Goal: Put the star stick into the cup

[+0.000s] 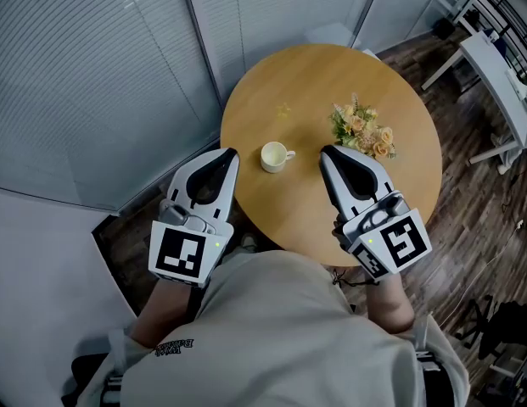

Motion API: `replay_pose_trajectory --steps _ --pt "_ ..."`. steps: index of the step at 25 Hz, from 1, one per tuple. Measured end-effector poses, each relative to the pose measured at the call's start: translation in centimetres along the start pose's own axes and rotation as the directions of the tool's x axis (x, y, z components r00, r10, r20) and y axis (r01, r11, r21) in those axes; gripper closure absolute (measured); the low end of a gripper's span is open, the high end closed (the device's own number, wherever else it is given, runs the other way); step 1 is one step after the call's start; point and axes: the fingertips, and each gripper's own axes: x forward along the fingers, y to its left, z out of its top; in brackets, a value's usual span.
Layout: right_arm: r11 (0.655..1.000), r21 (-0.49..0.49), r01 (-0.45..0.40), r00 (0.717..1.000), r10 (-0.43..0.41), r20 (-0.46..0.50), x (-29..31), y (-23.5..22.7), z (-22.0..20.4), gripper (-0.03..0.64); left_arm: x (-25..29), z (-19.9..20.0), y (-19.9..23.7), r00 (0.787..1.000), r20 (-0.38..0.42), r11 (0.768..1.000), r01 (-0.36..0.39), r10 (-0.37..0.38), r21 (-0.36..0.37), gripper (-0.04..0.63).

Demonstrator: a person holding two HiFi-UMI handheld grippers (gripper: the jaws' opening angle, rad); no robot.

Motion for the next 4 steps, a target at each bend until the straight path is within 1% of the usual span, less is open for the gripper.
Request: replay_pose_trajectory --steps 4 --pt "1.0 -0.01 0.006 1.0 -0.006 -0.001 1.4 -0.8 -1.1 0.584 1.1 -1.5 1.0 1.0 0.001 1.0 0.002 -0.002 -0.007 0.572"
